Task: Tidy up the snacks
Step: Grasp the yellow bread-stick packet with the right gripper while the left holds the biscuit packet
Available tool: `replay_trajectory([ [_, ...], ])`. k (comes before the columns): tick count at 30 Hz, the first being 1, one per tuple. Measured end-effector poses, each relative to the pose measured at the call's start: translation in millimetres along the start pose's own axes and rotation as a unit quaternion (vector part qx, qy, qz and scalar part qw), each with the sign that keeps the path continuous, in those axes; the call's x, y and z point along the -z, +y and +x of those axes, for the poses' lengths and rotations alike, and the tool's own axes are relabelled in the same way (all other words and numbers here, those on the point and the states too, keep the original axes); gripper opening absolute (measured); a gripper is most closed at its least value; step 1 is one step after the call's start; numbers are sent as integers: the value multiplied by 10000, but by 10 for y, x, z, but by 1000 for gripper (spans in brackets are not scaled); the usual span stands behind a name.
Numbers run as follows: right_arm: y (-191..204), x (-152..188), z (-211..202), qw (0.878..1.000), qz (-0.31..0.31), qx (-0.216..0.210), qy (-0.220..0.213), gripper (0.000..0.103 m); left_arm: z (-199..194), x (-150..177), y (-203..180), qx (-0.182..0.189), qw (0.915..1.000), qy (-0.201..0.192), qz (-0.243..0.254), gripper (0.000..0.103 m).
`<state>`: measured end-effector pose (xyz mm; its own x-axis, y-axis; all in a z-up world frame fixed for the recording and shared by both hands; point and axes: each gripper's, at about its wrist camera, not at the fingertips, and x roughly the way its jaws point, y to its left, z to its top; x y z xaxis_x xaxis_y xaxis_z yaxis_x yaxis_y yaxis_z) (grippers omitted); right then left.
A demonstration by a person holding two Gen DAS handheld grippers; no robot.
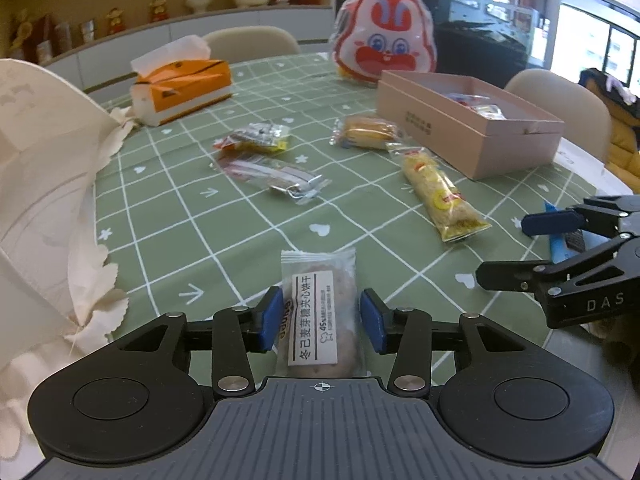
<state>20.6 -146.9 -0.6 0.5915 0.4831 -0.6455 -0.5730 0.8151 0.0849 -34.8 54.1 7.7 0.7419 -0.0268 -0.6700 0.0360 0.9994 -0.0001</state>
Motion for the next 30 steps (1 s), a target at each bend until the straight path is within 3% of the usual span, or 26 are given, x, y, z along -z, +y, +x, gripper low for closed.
replay_trajectory([
  [4, 30, -3, 6, 9998, -163, -23, 80, 91, 0, 7, 36, 124, 9999, -38, 10, 47],
  [9, 79, -50, 53, 9981, -404, -128, 451, 103, -27, 10, 84, 437, 9990, -21, -115, 44],
  [16, 110, -156, 82, 9945, -588, -246, 829, 102, -25, 22, 301, 693, 9952, -102, -685, 42],
  [18, 135, -216, 52, 9959, -561, -230, 673, 95, -38, 31, 344, 718, 9939, -101, -828, 42],
  [22, 133, -449, 120, 9994, -139, 37, 307, 95, -71, 61, 378, 766, 9915, -110, -1044, 43],
  [25, 88, -612, 319, 9991, 198, 229, 308, 94, -86, 74, 387, 862, 9898, -84, -1135, 43],
  [28, 74, -668, 507, 9981, 302, 270, 474, 78, -98, 88, 367, 882, 9899, -97, -1104, 43],
  [30, 79, -656, 560, 9975, 333, 235, 573, 59, -105, 98, 353, 868, 9904, -110, -1072, 43],
])
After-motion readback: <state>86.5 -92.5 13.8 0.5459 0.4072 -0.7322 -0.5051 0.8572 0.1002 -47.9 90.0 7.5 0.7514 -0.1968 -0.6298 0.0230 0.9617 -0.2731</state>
